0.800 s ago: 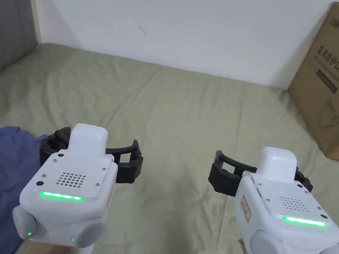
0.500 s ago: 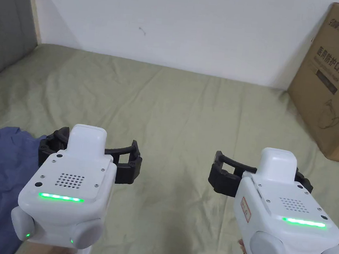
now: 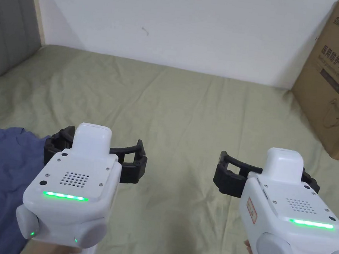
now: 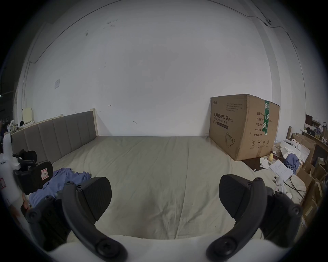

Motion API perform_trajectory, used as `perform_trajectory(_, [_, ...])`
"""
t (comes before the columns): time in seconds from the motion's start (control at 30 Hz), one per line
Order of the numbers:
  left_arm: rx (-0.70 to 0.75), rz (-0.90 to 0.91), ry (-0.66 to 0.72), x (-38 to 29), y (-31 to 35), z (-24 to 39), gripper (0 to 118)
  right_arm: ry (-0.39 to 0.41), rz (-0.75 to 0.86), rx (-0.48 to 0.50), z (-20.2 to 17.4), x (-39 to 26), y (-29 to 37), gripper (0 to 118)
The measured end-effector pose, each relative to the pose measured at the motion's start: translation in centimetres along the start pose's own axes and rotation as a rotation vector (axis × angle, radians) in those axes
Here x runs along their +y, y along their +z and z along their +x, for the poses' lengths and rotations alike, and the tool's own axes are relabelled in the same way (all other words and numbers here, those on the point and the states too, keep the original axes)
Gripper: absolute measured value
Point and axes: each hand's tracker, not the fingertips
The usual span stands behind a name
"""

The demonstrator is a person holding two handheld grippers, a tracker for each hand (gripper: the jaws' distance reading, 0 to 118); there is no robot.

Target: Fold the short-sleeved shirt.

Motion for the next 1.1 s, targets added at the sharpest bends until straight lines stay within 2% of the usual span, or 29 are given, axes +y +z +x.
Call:
perform_trajectory(0.27, [0.001, -0.008, -0.006, -0.2, 0.0, 0.1, 118, 0.002, -0.005, 0.003, 0.0, -0.1, 0.1, 118])
perform_trajectory(0.3, [0.004, -0.009, -0.011, -0.3, 0.0, 0.2, 118, 0.015, -0.005, -0.003, 0.0, -0.1, 0.1, 118])
perform_trajectory(0.33, [0.016, -0.017, -0.037, -0.4, -0.1, 0.3, 118, 0.087, 0.000, -0.039, -0.2, -0.1, -0.1, 118])
perform_trajectory(0.37, [0.045, -0.039, -0.128, -0.5, -0.3, 0.5, 118, 0.189, 0.002, -0.075, -0.6, 0.1, -0.3, 118])
perform_trajectory(0.4, [0.064, -0.048, -0.266, -0.3, -0.6, 0.8, 118, 0.356, 0.018, -0.120, -1.1, 0.2, -0.7, 118])
perform_trajectory(0.47, [0.129, 0.020, -0.678, -0.2, -1.1, 2.0, 118, 0.756, 0.091, -0.178, -2.2, 0.3, -1.3, 118])
perform_trajectory(0.53, [0.099, 0.117, -1.051, -0.5, -1.0, 3.0, 118, 1.176, 0.172, -0.218, -3.4, -0.1, -1.8, 118])
perform_trajectory(0.6, [0.030, 0.230, -1.402, -1.5, -0.6, 3.8, 118, 1.569, 0.298, -0.148, -3.9, -0.9, -1.5, 118])
perform_trajectory(0.67, [-0.024, 0.331, -1.650, -2.6, -0.1, 4.2, 118, 1.860, 0.414, -0.081, -3.7, -2.0, -1.2, 118])
perform_trajectory(0.7, [-0.047, 0.372, -1.734, -3.1, 0.1, 4.3, 118, 1.971, 0.451, -0.059, -3.5, -2.4, -1.2, 118])
perform_trajectory(0.73, [-0.073, 0.395, -1.780, -3.4, 0.4, 4.4, 118, 2.043, 0.466, -0.034, -3.0, -2.8, -1.2, 118])
perform_trajectory(0.8, [-0.091, 0.379, -1.721, -3.1, 0.8, 4.3, 118, 2.067, 0.415, 0.054, -3.4, -2.8, -0.8, 118])
perform_trajectory(0.83, [-0.106, 0.357, -1.618, -2.5, 1.0, 4.4, 118, 2.018, 0.359, 0.089, -3.1, -2.7, -0.7, 118])
perform_trajectory(0.9, [-0.100, 0.304, -1.357, -0.4, 0.9, 3.9, 118, 1.828, 0.280, 0.101, -3.5, -1.5, -0.4, 118])
perform_trajectory(0.93, [-0.076, 0.287, -1.198, 0.7, 0.8, 3.6, 118, 1.673, 0.236, 0.097, -3.4, -0.6, -0.2, 118])
perform_trajectory(0.97, [-0.055, 0.271, -1.027, 1.8, 0.6, 3.1, 118, 1.479, 0.185, 0.102, -3.5, 0.5, -0.2, 118])
perform_trajectory(1.1, [-0.034, 0.148, -0.271, 4.7, -0.6, 0.1, 118, 0.617, 0.039, 0.079, -2.4, 4.1, -0.6, 118])
